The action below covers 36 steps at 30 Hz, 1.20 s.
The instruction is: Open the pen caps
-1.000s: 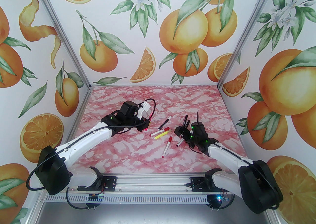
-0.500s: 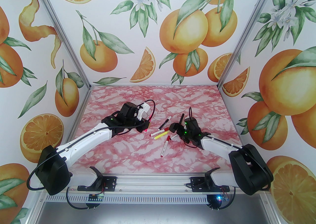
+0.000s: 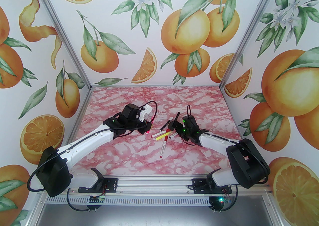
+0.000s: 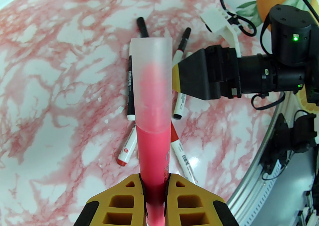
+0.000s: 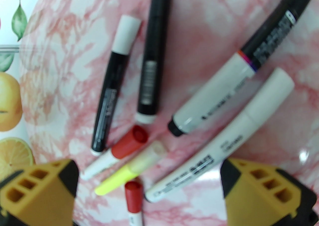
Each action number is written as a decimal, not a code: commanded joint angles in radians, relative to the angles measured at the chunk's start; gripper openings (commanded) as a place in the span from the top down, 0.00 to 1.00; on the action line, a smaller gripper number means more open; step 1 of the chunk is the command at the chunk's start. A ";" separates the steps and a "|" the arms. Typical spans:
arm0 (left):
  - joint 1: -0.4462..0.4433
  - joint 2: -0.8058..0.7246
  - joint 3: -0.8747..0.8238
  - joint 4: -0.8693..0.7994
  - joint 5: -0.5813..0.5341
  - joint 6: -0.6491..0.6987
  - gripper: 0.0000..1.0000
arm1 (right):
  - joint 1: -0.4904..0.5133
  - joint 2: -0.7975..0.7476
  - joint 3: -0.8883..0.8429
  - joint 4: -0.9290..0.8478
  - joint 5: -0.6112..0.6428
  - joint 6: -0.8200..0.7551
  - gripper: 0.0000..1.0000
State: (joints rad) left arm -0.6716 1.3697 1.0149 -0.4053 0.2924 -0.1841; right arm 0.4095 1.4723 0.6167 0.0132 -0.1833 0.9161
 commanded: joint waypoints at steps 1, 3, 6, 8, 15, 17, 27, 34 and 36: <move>-0.014 0.026 -0.021 0.048 0.016 -0.015 0.86 | 0.008 0.020 0.032 0.030 0.020 -0.016 0.00; -0.019 0.037 -0.020 0.055 0.016 -0.018 0.86 | 0.010 0.025 0.037 0.031 0.019 -0.020 0.00; -0.028 0.050 -0.018 0.062 0.014 -0.021 0.86 | 0.010 0.028 0.041 0.030 0.019 -0.023 0.00; -0.032 0.060 -0.014 0.063 0.014 -0.021 0.86 | 0.012 0.030 0.044 0.027 0.019 -0.025 0.00; -0.042 0.077 0.005 0.060 0.015 -0.018 0.86 | 0.012 0.026 0.044 0.018 0.024 -0.028 0.00; -0.043 0.080 0.009 0.059 0.016 -0.017 0.86 | 0.011 0.026 0.043 0.018 0.025 -0.027 0.00; -0.050 0.094 0.035 0.046 0.019 -0.009 0.86 | 0.012 0.001 0.039 -0.002 0.036 -0.037 0.00; -0.053 0.100 0.021 0.099 0.070 -0.011 0.86 | 0.013 -0.113 0.032 -0.041 0.029 -0.120 0.00; -0.053 0.101 0.015 0.114 0.090 -0.007 0.86 | 0.014 -0.180 0.012 -0.033 0.008 -0.141 0.02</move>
State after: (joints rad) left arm -0.7208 1.4605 1.0119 -0.3519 0.3328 -0.2024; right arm 0.4129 1.3872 0.6392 -0.0250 -0.1730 0.8368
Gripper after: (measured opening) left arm 0.145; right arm 0.992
